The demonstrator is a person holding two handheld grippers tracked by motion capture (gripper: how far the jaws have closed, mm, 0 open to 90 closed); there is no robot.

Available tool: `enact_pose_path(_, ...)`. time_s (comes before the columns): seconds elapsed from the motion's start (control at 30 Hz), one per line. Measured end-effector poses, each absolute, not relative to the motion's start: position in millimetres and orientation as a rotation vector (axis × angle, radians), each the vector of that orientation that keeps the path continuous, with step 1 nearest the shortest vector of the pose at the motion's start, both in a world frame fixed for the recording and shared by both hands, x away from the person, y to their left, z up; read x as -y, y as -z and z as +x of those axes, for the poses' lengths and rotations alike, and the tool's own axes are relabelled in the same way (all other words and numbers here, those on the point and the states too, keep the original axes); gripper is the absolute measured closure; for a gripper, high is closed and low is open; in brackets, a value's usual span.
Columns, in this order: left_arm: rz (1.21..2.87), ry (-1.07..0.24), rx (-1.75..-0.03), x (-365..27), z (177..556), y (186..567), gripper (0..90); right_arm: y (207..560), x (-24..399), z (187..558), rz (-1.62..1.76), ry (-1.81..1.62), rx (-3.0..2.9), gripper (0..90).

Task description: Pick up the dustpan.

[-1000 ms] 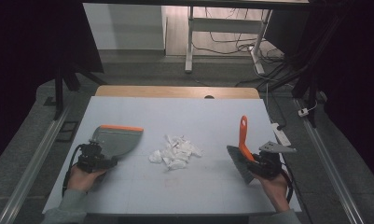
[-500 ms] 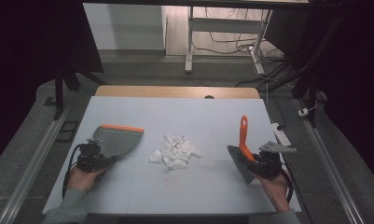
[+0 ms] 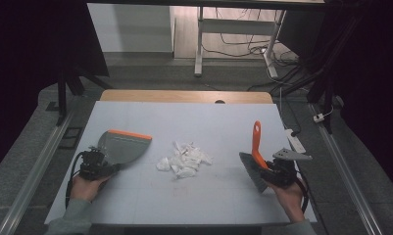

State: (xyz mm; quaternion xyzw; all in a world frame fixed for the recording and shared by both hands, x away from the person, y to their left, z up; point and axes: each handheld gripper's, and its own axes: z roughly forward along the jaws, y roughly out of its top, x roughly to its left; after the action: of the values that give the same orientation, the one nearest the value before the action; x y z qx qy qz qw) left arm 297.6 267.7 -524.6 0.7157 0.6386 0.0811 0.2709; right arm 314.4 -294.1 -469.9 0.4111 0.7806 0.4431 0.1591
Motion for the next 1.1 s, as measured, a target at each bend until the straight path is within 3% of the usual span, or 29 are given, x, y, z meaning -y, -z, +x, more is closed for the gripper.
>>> enact_pose_path(1.1, 1.92, -0.306, -1.508, -284, 281, 500, 62.1, 465, 295, 311, 1.149, -1.311, -2.201, 70.5)
